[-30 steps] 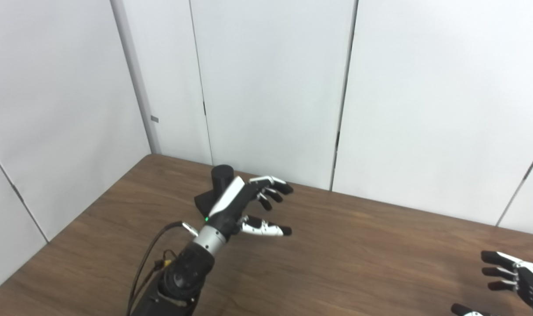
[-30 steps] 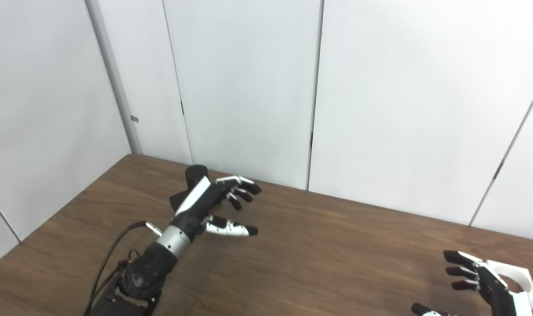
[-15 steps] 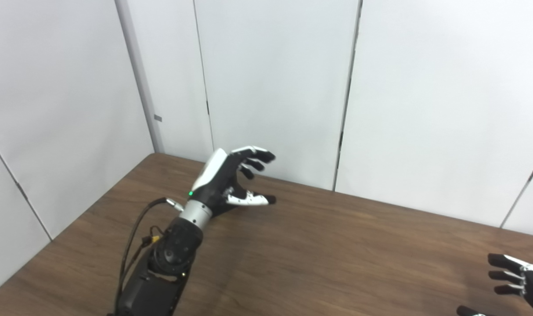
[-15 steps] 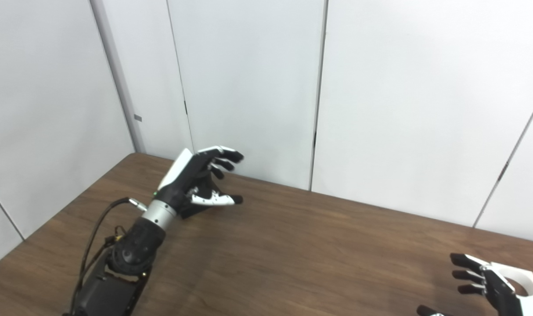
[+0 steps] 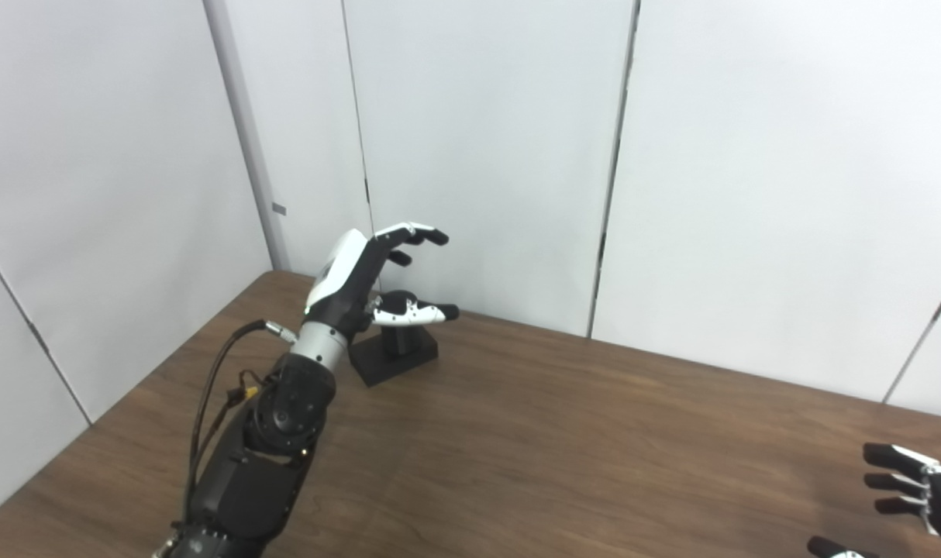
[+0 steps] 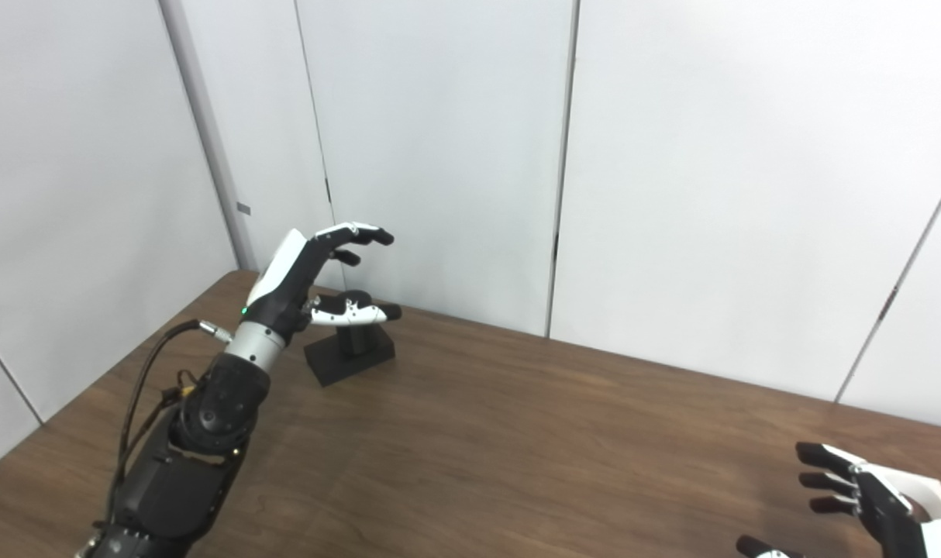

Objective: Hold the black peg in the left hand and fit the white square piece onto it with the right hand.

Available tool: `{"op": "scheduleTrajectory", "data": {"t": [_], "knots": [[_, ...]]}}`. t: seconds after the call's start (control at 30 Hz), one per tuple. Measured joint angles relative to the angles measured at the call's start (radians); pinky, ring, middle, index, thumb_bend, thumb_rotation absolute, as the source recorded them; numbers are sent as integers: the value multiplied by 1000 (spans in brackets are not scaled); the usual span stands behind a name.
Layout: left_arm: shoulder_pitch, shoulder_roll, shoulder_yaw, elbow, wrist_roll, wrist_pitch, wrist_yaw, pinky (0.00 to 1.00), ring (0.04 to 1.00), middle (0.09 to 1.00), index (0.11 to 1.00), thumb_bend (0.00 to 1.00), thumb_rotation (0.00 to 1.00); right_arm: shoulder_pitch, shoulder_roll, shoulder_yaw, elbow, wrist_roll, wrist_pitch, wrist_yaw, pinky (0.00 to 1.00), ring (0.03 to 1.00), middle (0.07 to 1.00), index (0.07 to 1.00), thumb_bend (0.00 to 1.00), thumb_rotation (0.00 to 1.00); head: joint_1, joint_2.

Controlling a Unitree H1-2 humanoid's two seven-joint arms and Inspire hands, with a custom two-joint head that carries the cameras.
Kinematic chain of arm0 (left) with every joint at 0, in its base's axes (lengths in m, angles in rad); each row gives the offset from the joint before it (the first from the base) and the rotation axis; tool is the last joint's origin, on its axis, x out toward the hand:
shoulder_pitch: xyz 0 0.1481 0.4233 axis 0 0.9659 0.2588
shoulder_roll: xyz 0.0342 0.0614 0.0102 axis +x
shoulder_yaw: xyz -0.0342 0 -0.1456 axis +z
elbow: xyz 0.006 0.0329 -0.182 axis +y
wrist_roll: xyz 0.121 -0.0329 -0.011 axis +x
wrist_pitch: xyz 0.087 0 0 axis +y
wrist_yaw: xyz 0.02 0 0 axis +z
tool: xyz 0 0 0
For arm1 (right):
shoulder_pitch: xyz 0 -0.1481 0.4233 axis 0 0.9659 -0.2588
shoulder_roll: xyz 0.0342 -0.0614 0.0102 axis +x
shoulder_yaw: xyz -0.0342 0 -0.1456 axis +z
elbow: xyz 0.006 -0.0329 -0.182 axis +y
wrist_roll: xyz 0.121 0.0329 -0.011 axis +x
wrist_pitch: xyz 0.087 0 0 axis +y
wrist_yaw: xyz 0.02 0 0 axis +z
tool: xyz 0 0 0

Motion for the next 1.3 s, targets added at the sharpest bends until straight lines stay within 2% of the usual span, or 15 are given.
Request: {"op": "scheduleTrajectory", "data": {"t": [0.1, 0.27, 0.4, 0.53, 0.67, 1.0, 1.3], "knots": [[-1, 18, 0, 15, 18, 23, 2, 831, 906, 892, 741, 944, 190, 1, 0, 0, -5, 0, 11, 0, 546, 656, 718, 694, 520, 0, 0, 3], [-2, 30, -12, 24, 116, 97, 31, 802, 945, 944, 783, 997, 322, 2, 2, 1, -19, 1, 25, 7, 535, 651, 719, 693, 511, 0, -3, 5], [-4, 39, -32, 32, 183, 178, 37, 900, 996, 989, 836, 1000, 396, 3, 2, 0, -30, 1, 34, 9, 533, 647, 715, 686, 510, 0, -3, 6], [-7, 52, -51, 41, 191, 223, 22, 929, 1000, 1000, 894, 1000, 451, 4, 2, 0, -30, 3, 35, 9, 534, 648, 712, 680, 513, 0, -9, 9], [-11, 62, -64, 64, 194, 243, 21, 965, 1000, 1000, 899, 1000, 488, 4, 2, -1, -30, 3, 35, 9, 529, 646, 708, 676, 512, 0, -6, 9], [-26, 80, -98, 170, 231, 274, 40, 925, 1000, 1000, 888, 1000, 519, 4, 2, -4, -42, 7, 38, 17, 520, 646, 711, 679, 506, 0, -9, 15], [-36, 86, -159, 204, 281, 367, 29, 889, 1000, 1000, 866, 1000, 478, 6, 2, -8, -66, 17, 54, 23, 507, 647, 716, 679, 473, 0, -12, 23]]}}
